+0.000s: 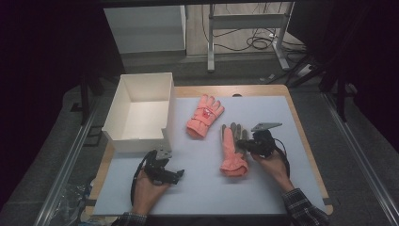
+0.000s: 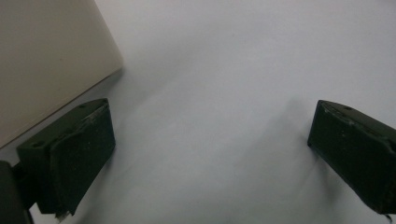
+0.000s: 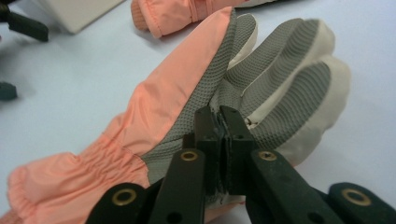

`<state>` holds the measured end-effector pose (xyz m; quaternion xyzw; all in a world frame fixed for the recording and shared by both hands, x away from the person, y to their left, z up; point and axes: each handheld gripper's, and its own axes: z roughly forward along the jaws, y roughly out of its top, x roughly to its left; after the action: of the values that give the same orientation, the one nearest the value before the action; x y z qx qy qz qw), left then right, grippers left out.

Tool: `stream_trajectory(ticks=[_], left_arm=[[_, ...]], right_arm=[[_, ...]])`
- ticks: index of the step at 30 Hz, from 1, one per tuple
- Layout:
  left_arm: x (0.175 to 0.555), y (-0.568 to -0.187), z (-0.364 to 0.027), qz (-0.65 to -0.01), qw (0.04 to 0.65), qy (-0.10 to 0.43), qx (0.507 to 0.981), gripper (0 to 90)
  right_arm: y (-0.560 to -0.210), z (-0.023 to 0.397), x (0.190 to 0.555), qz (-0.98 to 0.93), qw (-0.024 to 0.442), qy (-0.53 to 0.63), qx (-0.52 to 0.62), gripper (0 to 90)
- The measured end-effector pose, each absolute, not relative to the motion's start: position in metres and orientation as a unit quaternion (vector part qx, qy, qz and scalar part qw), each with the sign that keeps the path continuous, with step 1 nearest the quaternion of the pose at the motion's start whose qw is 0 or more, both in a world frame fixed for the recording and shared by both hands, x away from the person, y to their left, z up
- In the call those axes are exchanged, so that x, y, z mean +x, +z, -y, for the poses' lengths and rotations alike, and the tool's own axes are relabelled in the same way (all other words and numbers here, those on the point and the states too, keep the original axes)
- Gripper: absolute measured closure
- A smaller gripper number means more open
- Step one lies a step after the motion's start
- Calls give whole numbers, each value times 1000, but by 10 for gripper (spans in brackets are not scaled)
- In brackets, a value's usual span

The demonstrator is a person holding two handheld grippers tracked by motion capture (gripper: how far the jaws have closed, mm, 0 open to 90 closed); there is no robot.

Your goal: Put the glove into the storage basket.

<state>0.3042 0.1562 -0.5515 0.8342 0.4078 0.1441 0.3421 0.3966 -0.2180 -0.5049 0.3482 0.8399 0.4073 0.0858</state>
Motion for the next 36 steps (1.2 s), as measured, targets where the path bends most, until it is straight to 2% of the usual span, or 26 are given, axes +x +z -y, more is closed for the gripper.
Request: stream_trajectory(ticks=[3, 15, 27, 36], left_arm=[[304, -551, -156, -408, 342, 144, 834, 5], [304, -552, -156, -408, 342, 144, 834, 5], [304, -551, -156, -408, 342, 144, 834, 5], [304, -551, -156, -408, 342, 144, 834, 5]], right_arm=[[-501, 218, 397, -845, 103, 394, 347, 774], [-471, 222, 411, -831, 125, 411, 354, 652], [-458, 193, 434, -825, 110, 426, 354, 505], [-451, 168, 447, -831, 116, 422, 345, 498]])
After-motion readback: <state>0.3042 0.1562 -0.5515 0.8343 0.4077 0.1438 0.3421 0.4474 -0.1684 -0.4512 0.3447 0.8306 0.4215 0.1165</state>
